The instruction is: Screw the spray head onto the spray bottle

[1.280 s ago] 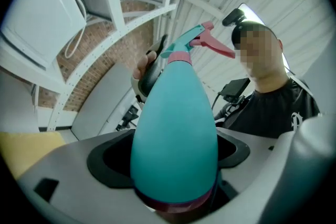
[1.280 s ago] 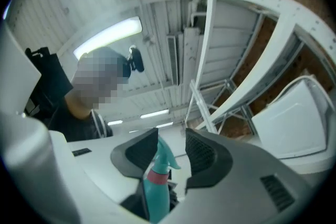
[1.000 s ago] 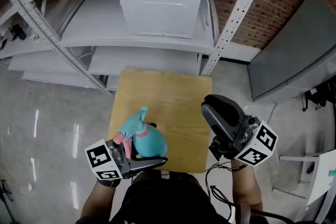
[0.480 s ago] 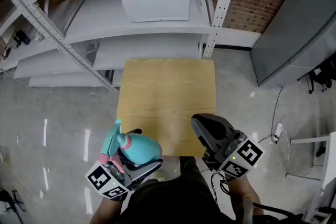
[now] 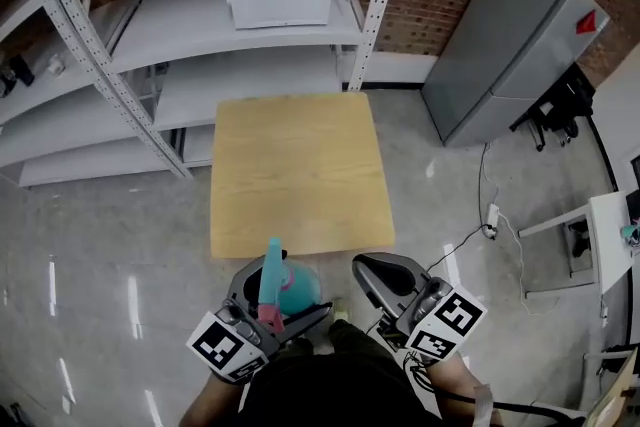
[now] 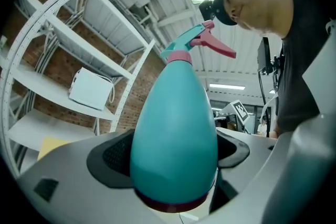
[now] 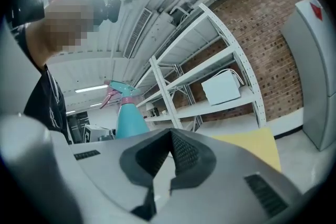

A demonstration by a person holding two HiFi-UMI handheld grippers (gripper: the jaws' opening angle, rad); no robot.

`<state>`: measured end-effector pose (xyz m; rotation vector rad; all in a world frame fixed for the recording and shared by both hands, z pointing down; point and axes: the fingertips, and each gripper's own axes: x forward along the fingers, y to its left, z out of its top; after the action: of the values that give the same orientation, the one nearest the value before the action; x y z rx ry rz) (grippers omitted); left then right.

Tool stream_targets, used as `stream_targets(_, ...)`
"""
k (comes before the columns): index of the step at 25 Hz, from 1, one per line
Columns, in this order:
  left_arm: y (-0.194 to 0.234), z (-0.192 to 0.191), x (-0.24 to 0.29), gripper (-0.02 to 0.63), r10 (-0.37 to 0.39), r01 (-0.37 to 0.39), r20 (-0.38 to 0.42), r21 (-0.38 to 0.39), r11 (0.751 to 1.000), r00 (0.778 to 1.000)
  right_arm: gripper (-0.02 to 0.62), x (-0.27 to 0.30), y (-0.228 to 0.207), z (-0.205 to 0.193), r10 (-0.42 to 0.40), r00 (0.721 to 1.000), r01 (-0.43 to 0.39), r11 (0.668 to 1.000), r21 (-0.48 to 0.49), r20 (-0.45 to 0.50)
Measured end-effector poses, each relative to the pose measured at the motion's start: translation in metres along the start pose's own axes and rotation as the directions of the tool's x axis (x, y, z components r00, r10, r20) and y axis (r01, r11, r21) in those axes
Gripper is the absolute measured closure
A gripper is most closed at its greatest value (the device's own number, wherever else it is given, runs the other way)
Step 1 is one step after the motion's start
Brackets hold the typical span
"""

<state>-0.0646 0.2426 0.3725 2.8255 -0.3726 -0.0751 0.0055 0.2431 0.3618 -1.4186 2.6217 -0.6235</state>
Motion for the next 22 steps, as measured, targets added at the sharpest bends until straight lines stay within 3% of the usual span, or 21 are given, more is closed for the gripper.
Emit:
stream_targets(7,-0.06,0.008,-0.016,0.183,0.07,-0.072,0.029,0.045,0.996,0.997,0.594,-0.046,0.043,0.006,0.089,0.996,-0.088,0.994,-0.065,0.012)
stream_targets(15,-0.133,-0.011,-0.005,0.183,0.2,-0.201,0.041,0.041,0.979,0.979,0.594,-0.111,0.045,0.0,0.176,0.984,-0.176,0.981,-0.084,-0.01)
stream_targets(22,-0.166,-0.013,0.012,0.183,0.196,-0.197,0.045,0.037,0.98,0.98,0.594,-0.148,0.05,0.004,0.176,0.984,-0.174,0.977,-0.124,0.007)
